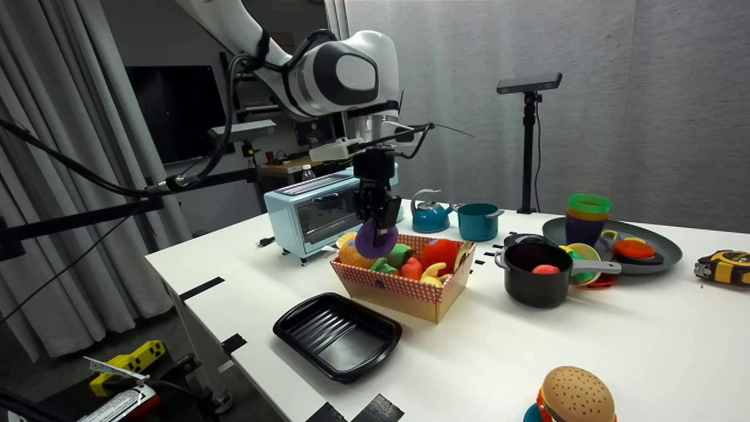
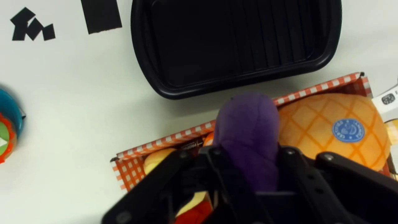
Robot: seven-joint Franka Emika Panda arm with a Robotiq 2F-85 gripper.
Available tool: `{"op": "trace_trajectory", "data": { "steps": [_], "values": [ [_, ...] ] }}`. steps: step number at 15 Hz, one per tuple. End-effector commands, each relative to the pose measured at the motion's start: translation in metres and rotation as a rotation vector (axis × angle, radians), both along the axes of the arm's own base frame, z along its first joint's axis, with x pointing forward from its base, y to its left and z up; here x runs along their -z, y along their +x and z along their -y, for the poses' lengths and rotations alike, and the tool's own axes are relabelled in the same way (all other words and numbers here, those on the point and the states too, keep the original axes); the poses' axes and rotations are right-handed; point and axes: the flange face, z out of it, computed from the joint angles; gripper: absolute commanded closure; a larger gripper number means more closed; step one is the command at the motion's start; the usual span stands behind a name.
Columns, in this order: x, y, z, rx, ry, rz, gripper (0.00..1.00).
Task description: Put the purple fruit on the black tray
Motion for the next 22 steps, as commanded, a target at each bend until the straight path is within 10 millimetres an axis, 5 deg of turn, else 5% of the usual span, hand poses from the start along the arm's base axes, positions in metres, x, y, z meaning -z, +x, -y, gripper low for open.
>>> {"op": "trace_trajectory", "data": {
  "steps": [1, 6, 14, 15, 16, 18, 22],
  "values": [
    [0.002, -0.039, -0.007, 0.019, -0.019, 0.008, 0.94],
    [0.03, -0.067, -0.009, 0.044, -0.029, -0.041, 0.94],
    [0.049, -0.083, -0.012, 0.064, -0.042, -0.087, 0.94],
    [0.05, -0.084, -0.012, 0.064, -0.04, -0.092, 0.88],
    [0.05, -0.084, -0.012, 0.066, -0.042, -0.095, 0.49],
    [0.051, -0.085, -0.012, 0.068, -0.044, -0.097, 0.44],
    [0.053, -0.088, -0.012, 0.067, -0.044, -0.105, 0.12]
  ]
}}
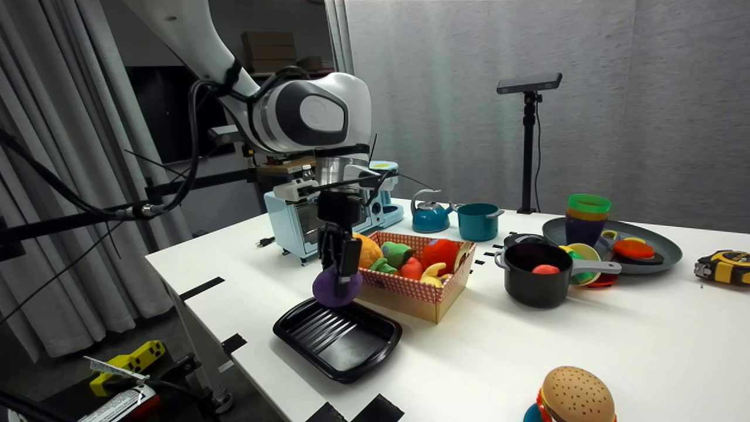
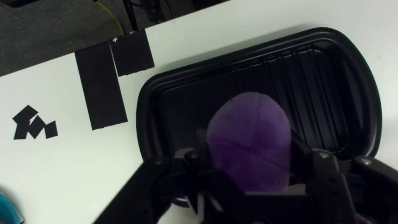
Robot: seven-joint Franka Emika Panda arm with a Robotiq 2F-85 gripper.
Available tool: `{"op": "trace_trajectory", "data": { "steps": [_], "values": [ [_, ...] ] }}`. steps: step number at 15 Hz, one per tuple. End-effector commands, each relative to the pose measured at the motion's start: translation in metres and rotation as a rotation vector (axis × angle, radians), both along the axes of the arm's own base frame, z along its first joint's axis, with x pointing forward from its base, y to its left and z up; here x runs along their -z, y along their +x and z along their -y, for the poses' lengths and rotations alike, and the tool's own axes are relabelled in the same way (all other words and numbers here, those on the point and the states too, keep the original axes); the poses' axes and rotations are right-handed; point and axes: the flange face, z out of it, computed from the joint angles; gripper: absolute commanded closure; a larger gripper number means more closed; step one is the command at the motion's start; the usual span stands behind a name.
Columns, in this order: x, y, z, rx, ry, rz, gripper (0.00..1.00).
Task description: Put the purple fruit on the black tray
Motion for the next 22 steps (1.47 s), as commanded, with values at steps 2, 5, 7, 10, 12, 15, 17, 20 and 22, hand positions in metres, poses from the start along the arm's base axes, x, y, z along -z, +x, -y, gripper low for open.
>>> {"op": "trace_trajectory", "data": {
  "steps": [2, 5, 7, 10, 12, 15, 17, 20, 22],
  "values": [
    [-0.003, -0.008, -0.003, -0.002, -0.014, 0.013, 0.01],
    [-0.005, -0.011, -0.004, -0.003, -0.016, 0.016, 0.0],
    [-0.009, -0.015, -0.006, -0.013, -0.017, 0.026, 0.0],
    [-0.021, -0.023, -0.011, -0.039, -0.029, 0.049, 0.0],
    [-0.028, -0.028, -0.015, -0.07, -0.069, 0.075, 0.0],
    [-0.043, -0.035, -0.021, -0.085, -0.085, 0.138, 0.0],
    [-0.056, -0.036, -0.024, -0.08, -0.078, 0.192, 0.0],
    [-0.075, -0.042, -0.028, -0.067, -0.061, 0.271, 0.0],
    [-0.087, -0.043, -0.027, -0.062, -0.058, 0.319, 0.0]
  ]
}}
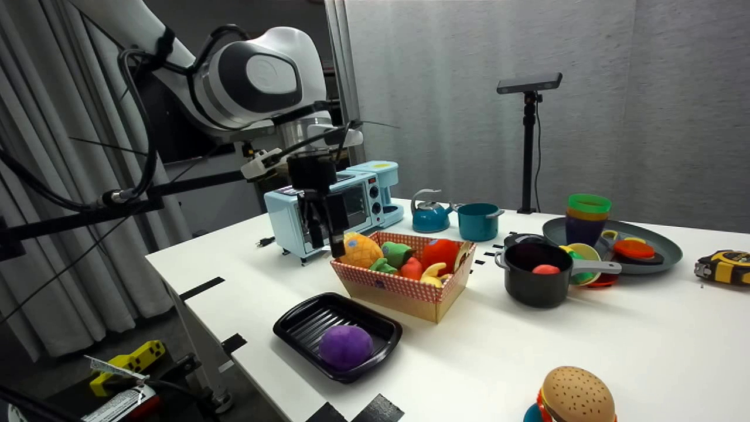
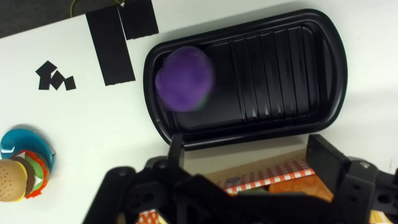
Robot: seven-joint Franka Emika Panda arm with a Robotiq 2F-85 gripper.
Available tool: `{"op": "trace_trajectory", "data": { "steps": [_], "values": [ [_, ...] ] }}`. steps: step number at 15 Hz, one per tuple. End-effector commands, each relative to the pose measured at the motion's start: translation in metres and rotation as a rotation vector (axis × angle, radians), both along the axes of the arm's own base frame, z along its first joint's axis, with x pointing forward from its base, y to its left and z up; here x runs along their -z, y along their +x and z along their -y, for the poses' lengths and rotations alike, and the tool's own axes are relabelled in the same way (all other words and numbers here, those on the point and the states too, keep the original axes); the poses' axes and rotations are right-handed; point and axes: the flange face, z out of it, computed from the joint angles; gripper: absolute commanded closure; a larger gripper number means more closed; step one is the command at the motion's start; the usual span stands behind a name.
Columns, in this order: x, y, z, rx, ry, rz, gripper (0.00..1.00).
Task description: Put the purple fruit on the black tray
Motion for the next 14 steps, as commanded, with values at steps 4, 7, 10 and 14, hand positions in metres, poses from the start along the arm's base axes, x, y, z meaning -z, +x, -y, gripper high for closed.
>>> {"op": "trace_trajectory", "data": {
  "steps": [4, 7, 10, 14],
  "values": [
    [-0.039, -0.022, -0.005, 0.016, 0.016, 0.148, 0.0],
    [-0.046, -0.026, -0.006, 0.005, 0.007, 0.168, 0.0],
    [-0.044, -0.018, -0.008, -0.01, 0.009, 0.135, 0.0],
    [-0.045, -0.023, -0.009, -0.012, 0.008, 0.139, 0.0]
  ]
}}
